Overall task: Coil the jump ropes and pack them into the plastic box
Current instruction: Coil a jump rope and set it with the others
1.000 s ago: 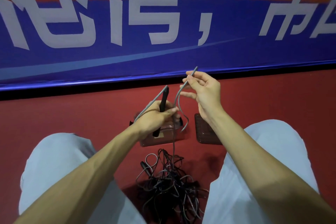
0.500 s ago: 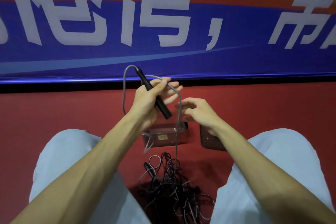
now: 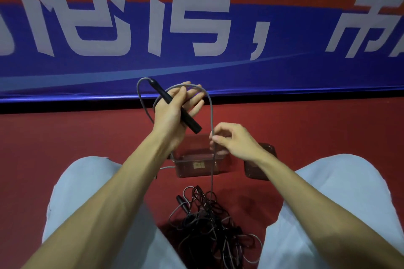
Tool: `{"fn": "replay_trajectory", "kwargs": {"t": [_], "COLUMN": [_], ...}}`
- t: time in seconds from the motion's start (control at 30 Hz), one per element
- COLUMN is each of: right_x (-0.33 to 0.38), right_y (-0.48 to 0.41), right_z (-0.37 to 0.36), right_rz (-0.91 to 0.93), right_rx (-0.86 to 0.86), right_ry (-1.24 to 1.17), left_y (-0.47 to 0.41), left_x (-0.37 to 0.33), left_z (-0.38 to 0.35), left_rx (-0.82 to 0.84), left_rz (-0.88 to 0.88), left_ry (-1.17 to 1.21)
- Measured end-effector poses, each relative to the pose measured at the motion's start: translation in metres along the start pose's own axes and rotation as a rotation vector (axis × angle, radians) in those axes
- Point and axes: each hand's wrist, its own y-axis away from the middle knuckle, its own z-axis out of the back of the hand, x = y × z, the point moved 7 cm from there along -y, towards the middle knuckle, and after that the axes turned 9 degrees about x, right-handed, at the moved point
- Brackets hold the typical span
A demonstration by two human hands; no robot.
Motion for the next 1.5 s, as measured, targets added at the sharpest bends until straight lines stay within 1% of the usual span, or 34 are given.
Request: {"fn": "replay_trajectory", "kwargs": {"t": [0.1, 0.2, 0.3, 0.4, 0.47, 0.57, 0.7, 0.8, 0.9, 0.97, 1.07, 1.13, 1.23, 1.37, 1.5], "right_x": [0.004, 0.008, 0.016, 0.029, 0.037, 0.040, 0.033, 0.027, 0.019, 0.010, -0.005, -0.013, -0.015, -0.010, -0.011], "right_y": [0.002, 0.005, 0.007, 0.008, 0.009, 0.011, 0.011, 0.010, 0.009, 0.007, 0.003, 0.001, -0.003, -0.004, -0.001], "right_z": [0.012, 0.026, 0.036, 0.048, 0.054, 0.057, 0.061, 0.065, 0.067, 0.064, 0.047, 0.035, 0.021, 0.007, -0.004], "right_rz": [0.003, 0.031, 0.071, 0.146, 0.196, 0.228, 0.220, 0.191, 0.137, 0.062, -0.073, -0.129, -0.131, -0.089, -0.113], "right_rx": [-0.131, -0.277, -0.394, -0.472, -0.493, -0.496, -0.495, -0.492, -0.509, -0.493, -0.376, -0.280, -0.159, 0.019, 0.148], "right_ry": [-0.029, -0.085, -0.182, -0.336, -0.423, -0.535, -0.715, -0.749, -0.681, -0.617, -0.481, -0.371, -0.179, 0.023, 0.006], "left_y": [0.000, 0.000, 0.003, 0.006, 0.007, 0.011, 0.008, 0.008, 0.011, 0.012, 0.010, 0.007, 0.006, 0.005, 0.006], "left_x": [0.013, 0.032, 0.051, 0.065, 0.073, 0.079, 0.078, 0.076, 0.076, 0.074, 0.061, 0.051, 0.038, 0.026, 0.015], "left_z": [0.004, 0.008, 0.008, 0.004, 0.000, -0.005, -0.005, -0.003, -0.003, -0.002, -0.002, -0.003, -0.007, -0.013, -0.013], "left_rx": [0.003, 0.052, 0.151, 0.260, 0.341, 0.390, 0.313, 0.246, 0.188, 0.130, 0.062, 0.048, 0.051, 0.087, 0.099], "left_rz": [0.093, 0.204, 0.293, 0.315, 0.328, 0.336, 0.289, 0.284, 0.302, 0.314, 0.258, 0.218, 0.168, 0.117, 0.052], "left_ry": [-0.247, -0.544, -0.794, -0.980, -1.035, -0.984, -0.946, -0.847, -0.707, -0.605, -0.434, -0.319, -0.187, -0.076, -0.010]}}
